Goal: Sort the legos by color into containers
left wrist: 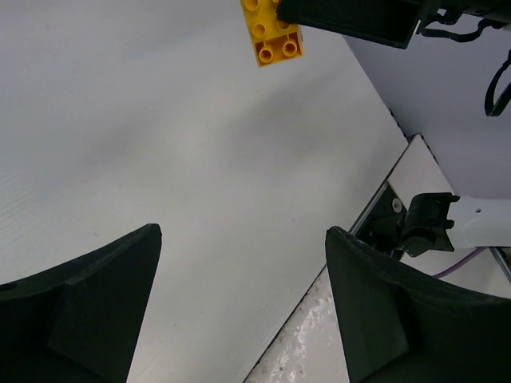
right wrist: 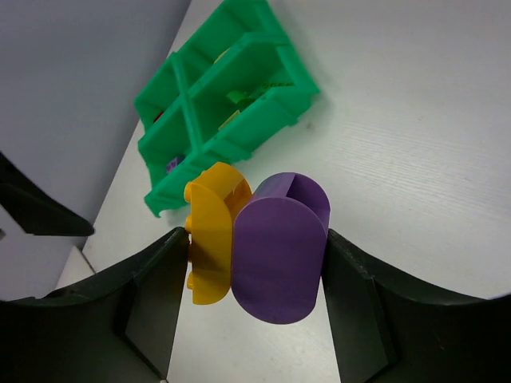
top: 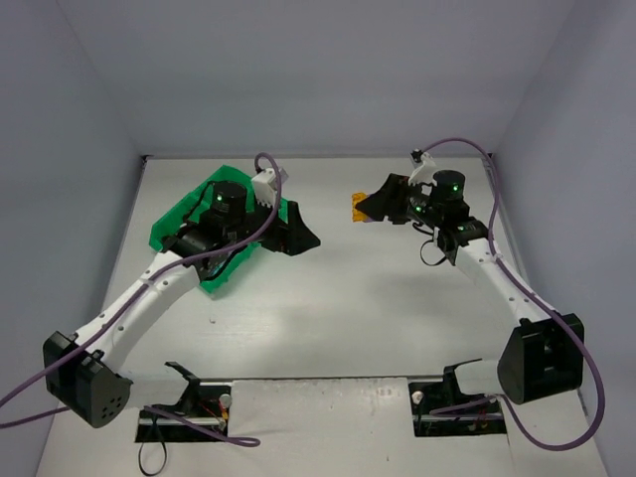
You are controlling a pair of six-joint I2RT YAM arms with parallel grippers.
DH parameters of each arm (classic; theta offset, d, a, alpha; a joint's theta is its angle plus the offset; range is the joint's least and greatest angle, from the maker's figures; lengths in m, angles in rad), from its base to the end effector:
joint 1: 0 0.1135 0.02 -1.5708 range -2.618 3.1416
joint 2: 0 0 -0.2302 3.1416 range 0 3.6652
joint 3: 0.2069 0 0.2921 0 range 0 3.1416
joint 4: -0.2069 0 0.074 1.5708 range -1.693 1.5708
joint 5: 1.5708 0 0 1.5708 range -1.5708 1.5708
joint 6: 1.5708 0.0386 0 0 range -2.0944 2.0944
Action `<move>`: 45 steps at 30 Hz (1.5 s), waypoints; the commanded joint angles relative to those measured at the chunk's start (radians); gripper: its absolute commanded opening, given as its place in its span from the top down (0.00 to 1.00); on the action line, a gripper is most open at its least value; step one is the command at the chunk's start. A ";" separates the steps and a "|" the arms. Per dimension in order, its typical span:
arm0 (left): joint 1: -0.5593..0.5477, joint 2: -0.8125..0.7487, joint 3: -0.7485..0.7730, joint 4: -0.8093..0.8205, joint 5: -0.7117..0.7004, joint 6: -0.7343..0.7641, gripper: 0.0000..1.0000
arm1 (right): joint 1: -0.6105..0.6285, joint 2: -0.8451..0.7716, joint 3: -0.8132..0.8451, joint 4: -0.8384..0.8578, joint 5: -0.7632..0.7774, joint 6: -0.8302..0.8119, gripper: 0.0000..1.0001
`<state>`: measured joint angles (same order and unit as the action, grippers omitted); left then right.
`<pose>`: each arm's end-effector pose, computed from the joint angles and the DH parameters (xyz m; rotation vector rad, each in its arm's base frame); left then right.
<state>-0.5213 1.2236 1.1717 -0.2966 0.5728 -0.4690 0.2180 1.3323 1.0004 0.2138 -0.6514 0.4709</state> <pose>0.2760 -0.1826 0.3387 0.4675 1.9999 -1.1909 0.3458 0.1006 0.2884 -0.2923 1.7553 1.0531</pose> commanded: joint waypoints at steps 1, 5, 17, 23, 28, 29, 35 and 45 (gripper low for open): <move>-0.071 0.030 0.074 0.180 -0.083 -0.020 0.23 | 0.018 -0.070 -0.002 0.111 -0.076 0.054 0.75; -0.111 0.066 0.077 0.246 -0.169 -0.048 0.23 | 0.021 -0.096 -0.025 0.140 -0.099 0.090 0.74; -0.125 0.083 0.100 0.438 -0.274 -0.305 0.23 | 0.044 -0.196 -0.112 0.173 -0.142 0.029 0.73; -0.155 0.137 0.170 0.386 -0.248 -0.382 0.23 | 0.057 -0.217 -0.134 0.151 -0.110 -0.032 0.73; -0.192 0.186 0.221 0.315 -0.277 -0.361 0.23 | 0.066 -0.208 -0.115 0.124 -0.083 -0.066 0.73; -0.197 0.194 0.238 0.291 -0.284 -0.358 0.23 | 0.069 -0.205 -0.111 0.122 -0.083 -0.072 0.73; -0.223 0.251 0.298 0.154 -0.330 -0.313 0.23 | 0.080 -0.193 -0.089 0.099 -0.067 -0.095 0.73; -0.232 0.297 0.289 0.191 -0.321 -0.295 0.31 | 0.096 -0.183 -0.078 0.098 -0.060 -0.103 0.73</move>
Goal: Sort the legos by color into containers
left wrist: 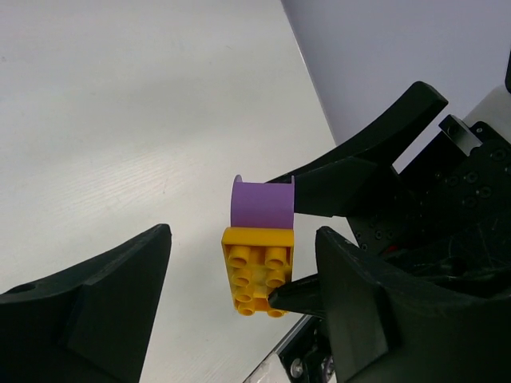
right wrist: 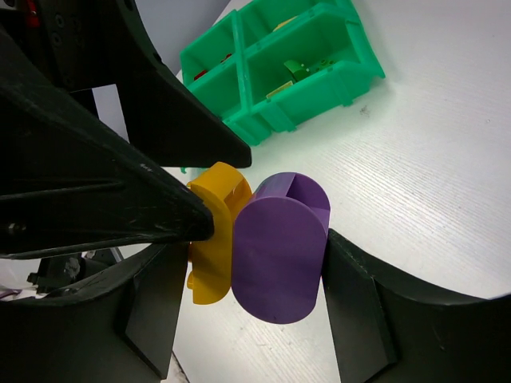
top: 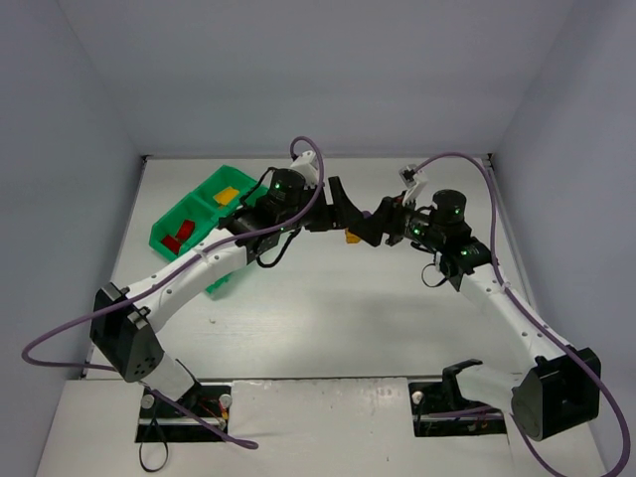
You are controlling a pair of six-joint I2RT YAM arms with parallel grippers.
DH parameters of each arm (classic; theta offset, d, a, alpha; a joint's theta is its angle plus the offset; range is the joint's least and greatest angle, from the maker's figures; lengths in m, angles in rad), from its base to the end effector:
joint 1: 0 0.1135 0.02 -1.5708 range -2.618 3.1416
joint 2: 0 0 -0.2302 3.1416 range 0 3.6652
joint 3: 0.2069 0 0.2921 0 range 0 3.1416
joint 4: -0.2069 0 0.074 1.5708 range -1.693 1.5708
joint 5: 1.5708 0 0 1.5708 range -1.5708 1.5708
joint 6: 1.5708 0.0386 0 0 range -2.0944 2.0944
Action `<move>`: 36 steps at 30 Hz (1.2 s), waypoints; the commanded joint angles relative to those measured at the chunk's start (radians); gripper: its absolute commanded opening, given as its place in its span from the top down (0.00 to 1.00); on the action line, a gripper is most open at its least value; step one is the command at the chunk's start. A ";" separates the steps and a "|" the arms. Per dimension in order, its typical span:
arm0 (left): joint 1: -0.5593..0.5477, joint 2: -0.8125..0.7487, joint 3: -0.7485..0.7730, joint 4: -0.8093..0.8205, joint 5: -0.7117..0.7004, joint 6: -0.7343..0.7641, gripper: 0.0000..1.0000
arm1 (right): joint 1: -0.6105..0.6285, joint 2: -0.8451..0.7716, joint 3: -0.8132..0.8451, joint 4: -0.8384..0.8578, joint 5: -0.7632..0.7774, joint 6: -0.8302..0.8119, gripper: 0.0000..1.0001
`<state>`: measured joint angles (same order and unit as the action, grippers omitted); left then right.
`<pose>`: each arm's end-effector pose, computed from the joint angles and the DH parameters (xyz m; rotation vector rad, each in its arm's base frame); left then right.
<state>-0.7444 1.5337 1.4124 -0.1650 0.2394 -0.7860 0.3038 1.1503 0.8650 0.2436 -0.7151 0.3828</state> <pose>0.2949 -0.2842 0.3370 0.1416 2.0502 -1.2382 0.2980 0.1200 0.2965 -0.5151 1.6386 1.0909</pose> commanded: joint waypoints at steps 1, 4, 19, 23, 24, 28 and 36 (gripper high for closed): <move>-0.009 -0.014 0.048 0.064 0.021 0.022 0.35 | 0.011 -0.001 0.058 0.069 0.003 -0.015 0.73; -0.009 -0.017 0.039 0.078 0.032 0.024 0.46 | 0.012 -0.001 0.058 0.069 0.003 -0.012 0.73; -0.009 -0.023 0.010 0.102 0.100 0.001 1.00 | 0.018 0.005 0.060 0.074 0.005 -0.010 0.68; -0.006 -0.030 0.002 0.101 0.104 0.036 1.00 | 0.018 0.000 0.054 0.074 -0.001 -0.012 0.54; -0.006 -0.035 -0.001 0.111 0.113 0.050 1.00 | 0.018 -0.001 0.051 0.072 -0.004 -0.015 0.39; 0.019 -0.055 -0.035 0.133 0.169 0.123 1.00 | 0.015 0.003 0.051 0.062 -0.027 -0.027 0.14; 0.216 -0.119 -0.168 0.238 0.470 0.327 1.00 | 0.014 0.025 0.081 0.031 -0.167 -0.091 0.08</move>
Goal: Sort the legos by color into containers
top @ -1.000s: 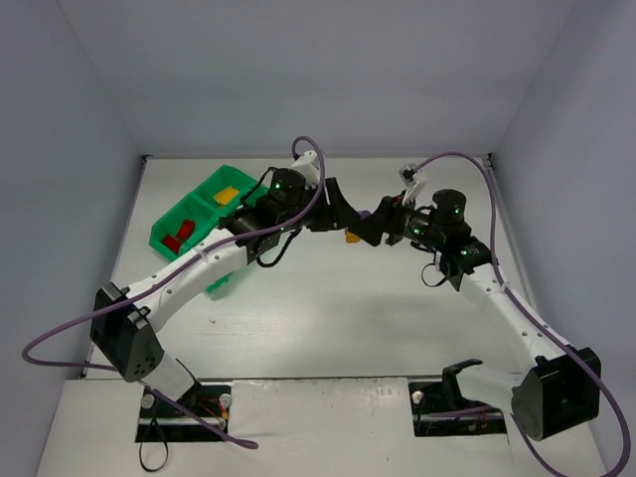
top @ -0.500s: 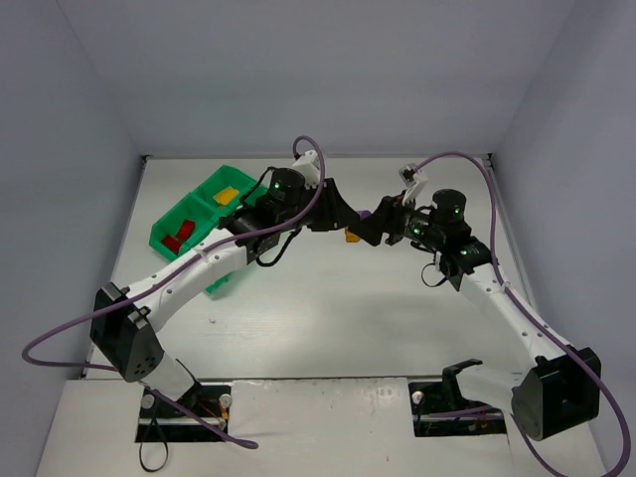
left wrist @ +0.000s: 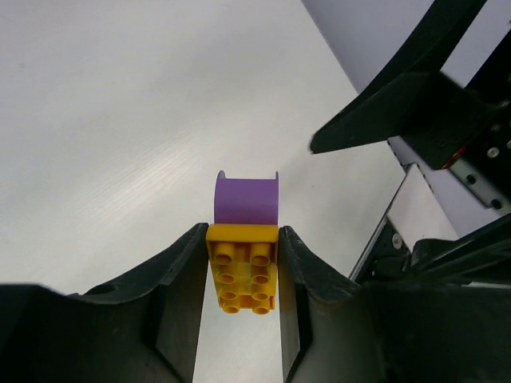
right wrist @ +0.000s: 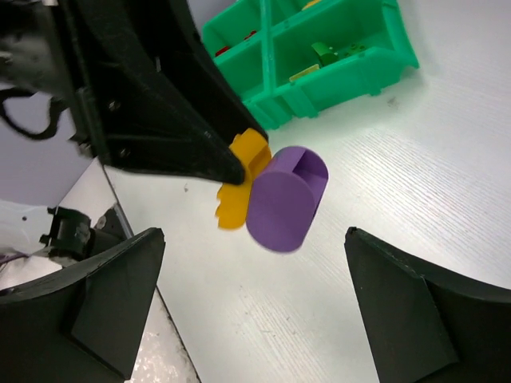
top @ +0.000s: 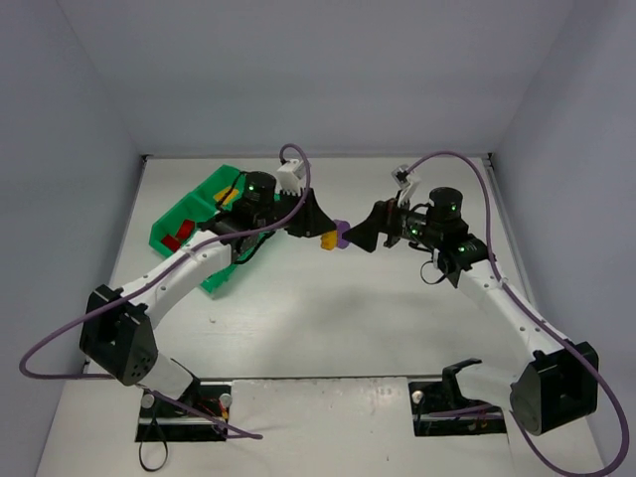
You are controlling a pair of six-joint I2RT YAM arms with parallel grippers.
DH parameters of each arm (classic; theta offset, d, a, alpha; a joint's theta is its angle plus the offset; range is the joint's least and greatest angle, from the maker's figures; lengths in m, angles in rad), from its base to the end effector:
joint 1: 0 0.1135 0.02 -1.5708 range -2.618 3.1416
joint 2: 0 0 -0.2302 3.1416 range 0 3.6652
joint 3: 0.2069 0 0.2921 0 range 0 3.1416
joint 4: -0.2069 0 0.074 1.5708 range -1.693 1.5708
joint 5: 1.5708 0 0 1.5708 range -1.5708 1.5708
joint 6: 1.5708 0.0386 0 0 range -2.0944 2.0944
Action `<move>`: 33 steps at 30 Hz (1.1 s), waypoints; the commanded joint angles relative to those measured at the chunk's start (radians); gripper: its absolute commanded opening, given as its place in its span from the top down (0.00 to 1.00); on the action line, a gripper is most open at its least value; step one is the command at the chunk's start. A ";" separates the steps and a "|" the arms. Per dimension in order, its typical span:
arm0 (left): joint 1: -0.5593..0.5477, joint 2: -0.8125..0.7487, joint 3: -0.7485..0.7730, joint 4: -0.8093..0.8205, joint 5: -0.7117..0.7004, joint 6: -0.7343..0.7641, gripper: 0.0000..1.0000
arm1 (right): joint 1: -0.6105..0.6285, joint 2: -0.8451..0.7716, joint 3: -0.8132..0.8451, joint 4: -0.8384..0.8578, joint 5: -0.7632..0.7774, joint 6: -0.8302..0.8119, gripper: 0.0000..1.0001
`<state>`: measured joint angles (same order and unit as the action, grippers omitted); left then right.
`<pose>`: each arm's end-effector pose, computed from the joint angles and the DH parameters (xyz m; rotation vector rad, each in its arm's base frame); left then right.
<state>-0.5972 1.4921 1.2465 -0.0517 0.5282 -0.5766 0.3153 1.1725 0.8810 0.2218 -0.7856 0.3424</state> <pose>0.3169 -0.2390 0.3002 0.4204 1.9950 -1.2689 0.2984 0.1261 0.2939 -0.6076 1.6381 1.1299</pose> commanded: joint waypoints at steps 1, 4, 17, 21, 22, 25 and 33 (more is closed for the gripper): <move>0.091 -0.087 -0.015 0.131 0.220 0.177 1.00 | -0.001 0.013 0.079 0.035 -0.122 -0.063 0.08; 0.152 -0.116 -0.047 0.145 0.377 0.285 1.00 | -0.002 0.036 0.105 -0.010 -0.223 -0.117 0.08; 0.178 -0.115 0.059 -0.117 0.748 0.566 1.00 | 0.016 0.142 0.188 -0.055 -0.451 -0.197 0.07; 0.177 -0.101 0.076 -0.122 0.754 0.566 1.00 | 0.045 0.165 0.214 -0.061 -0.481 -0.209 0.09; 0.177 -0.090 0.085 -0.119 0.766 0.560 1.00 | 0.051 0.168 0.219 -0.061 -0.483 -0.215 0.10; 0.169 -0.076 0.099 -0.120 0.771 0.551 1.00 | 0.071 0.199 0.236 -0.062 -0.500 -0.220 0.13; 0.166 -0.063 0.108 -0.112 0.768 0.526 1.00 | 0.102 0.239 0.260 -0.062 -0.498 -0.238 0.35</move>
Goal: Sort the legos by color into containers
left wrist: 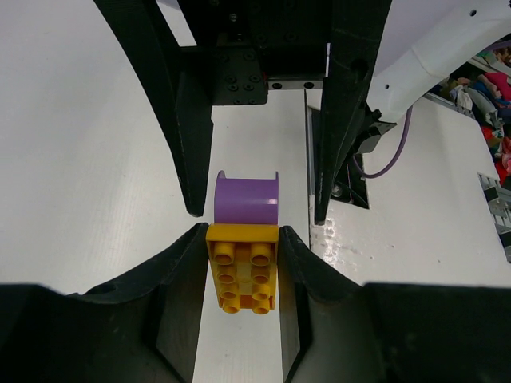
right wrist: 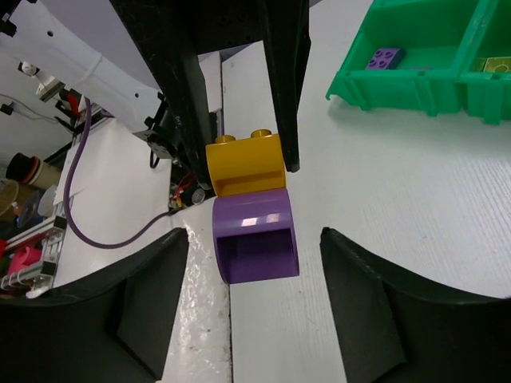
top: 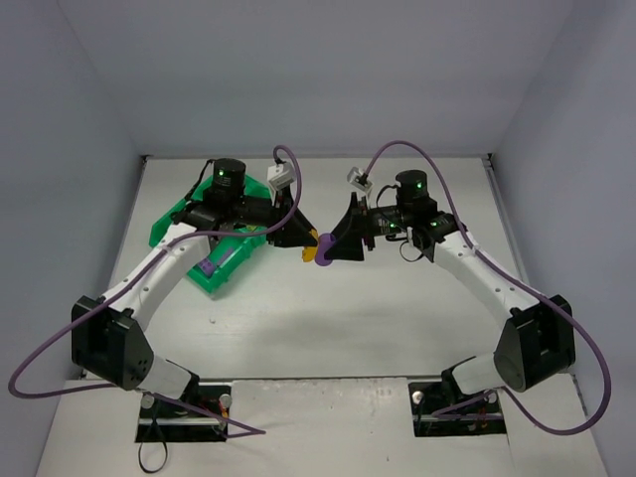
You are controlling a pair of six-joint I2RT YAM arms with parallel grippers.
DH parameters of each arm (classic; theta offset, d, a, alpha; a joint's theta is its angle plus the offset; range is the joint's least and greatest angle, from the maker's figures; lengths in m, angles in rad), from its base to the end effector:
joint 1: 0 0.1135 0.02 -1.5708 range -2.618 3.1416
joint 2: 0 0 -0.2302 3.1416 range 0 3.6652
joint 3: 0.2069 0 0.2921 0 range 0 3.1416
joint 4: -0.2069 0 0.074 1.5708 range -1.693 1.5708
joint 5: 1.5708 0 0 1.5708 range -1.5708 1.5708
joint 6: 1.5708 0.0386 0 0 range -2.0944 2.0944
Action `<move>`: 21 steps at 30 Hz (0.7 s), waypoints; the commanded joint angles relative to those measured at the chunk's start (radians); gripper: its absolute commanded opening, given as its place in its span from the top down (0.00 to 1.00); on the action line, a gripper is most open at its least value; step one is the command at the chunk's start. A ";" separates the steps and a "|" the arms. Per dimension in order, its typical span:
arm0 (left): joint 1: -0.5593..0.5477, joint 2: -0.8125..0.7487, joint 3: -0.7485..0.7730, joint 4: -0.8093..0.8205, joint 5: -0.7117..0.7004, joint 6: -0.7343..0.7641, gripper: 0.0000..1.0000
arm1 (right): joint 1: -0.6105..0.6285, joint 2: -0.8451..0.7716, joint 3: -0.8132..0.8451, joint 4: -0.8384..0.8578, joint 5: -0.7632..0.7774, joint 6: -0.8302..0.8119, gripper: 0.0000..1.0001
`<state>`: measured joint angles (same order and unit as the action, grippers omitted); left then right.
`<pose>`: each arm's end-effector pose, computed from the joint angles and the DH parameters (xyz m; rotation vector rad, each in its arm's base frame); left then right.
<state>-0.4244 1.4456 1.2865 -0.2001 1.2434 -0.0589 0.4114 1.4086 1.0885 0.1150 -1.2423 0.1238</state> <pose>0.3166 -0.1832 0.3255 1.1678 1.5573 -1.5020 0.3132 0.1765 0.2901 -1.1614 1.4631 1.4614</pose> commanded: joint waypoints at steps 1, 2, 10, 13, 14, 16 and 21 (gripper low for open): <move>-0.005 -0.016 0.068 0.037 0.054 0.005 1.00 | 0.006 0.006 0.054 0.045 -0.042 -0.023 0.39; -0.007 -0.011 0.069 0.036 0.054 0.002 1.00 | 0.007 0.007 0.056 0.045 -0.042 -0.024 0.41; -0.001 0.012 0.082 -0.013 0.090 0.002 1.00 | 0.004 0.003 0.044 0.041 -0.014 -0.045 0.95; 0.012 0.015 0.096 -0.080 0.103 0.040 1.00 | -0.012 -0.006 0.019 0.041 -0.014 -0.053 1.00; 0.016 0.013 0.100 -0.097 0.103 0.053 1.00 | -0.020 -0.013 0.013 0.040 -0.019 -0.053 1.00; 0.029 0.012 0.103 -0.134 0.109 0.088 1.00 | -0.040 -0.020 -0.002 0.041 -0.023 -0.055 1.00; 0.078 0.001 0.099 -0.176 0.123 0.123 1.00 | -0.077 -0.051 -0.030 0.038 -0.019 -0.056 1.00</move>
<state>-0.3889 1.4773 1.3354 -0.3344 1.2888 -0.0013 0.3885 1.4101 1.0637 0.1070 -1.2610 0.0765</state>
